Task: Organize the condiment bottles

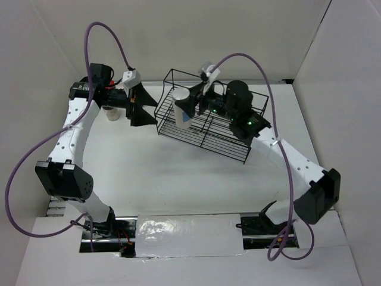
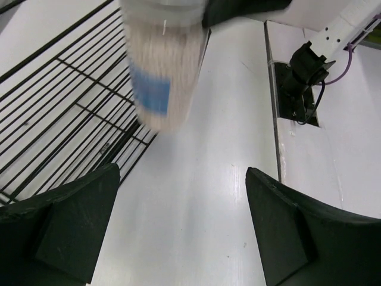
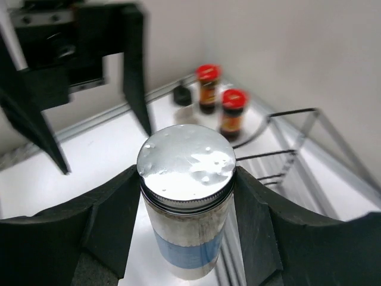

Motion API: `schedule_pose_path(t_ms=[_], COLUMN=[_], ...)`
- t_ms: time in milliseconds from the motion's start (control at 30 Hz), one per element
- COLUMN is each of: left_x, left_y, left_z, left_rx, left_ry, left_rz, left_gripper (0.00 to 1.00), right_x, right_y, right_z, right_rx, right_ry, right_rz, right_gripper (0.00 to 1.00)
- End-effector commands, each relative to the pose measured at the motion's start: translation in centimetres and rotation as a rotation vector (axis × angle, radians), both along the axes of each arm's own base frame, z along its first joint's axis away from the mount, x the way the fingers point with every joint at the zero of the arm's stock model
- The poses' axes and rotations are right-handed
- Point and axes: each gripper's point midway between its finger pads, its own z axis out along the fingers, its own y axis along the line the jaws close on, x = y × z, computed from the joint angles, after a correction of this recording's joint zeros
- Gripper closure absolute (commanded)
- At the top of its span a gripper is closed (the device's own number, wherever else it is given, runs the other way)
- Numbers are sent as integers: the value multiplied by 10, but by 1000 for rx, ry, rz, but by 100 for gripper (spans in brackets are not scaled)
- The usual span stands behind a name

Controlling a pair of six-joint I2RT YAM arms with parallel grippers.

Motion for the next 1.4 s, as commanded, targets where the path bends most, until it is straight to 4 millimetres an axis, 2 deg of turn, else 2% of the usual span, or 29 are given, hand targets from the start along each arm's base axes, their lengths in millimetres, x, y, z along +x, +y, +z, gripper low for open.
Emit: schedule_pose_path(t_ms=[0,33,67,133,200,233,267,367,400,467,533,567,667,800,1000,1233,1367], left_x=[-8,-5,-3,4,8,14,16,28,32,44,48,49,50,50,56,68,70], left_y=[10,15,16,21,25,29,32,41,44,61,68,71,76,77,86,105,108], left_z=[39,39,37,32,30,26,22,15,15,6,3,2,4,2,-8,-9,-9], left_rx=[-80,-67,-56,-16,9,39,50,88,96,125,139,145,143,143,162,194,193], left_ry=[1,5,12,31,52,54,81,80,68,87,92,89,70,72,78,48,40], left_rz=[31,63,79,135,180,224,255,349,373,464,498,507,517,518,560,656,656], left_gripper=[1,1,1,1,1,1,1,1,1,1,1,1,1,1,1,1,1], right_x=[0,4,9,19,26,26,28,27,29,32,35,36,37,41,46,42,36], right_y=[-59,-82,-94,-125,-145,-163,-170,-191,-195,-205,-216,-219,-237,-256,-274,-270,-259], right_z=[104,108,106,92,70,67,51,43,33,20,13,3,-1,-16,-44,-56,-47], right_rx=[241,267,273,251,218,226,209,229,216,194,187,170,187,182,201,190,200], right_ry=[-239,-241,-233,-210,-172,-165,-145,-144,-136,-118,-111,-102,-115,-94,-48,-46,-114], right_rz=[-249,-362,-437,-612,-729,-814,-853,-944,-964,-1018,-1058,-1071,-1108,-1160,-1185,-1129,-1046], right_gripper=[100,100,100,100,100,100,100,100,100,100,100,100,100,100,100,100,100])
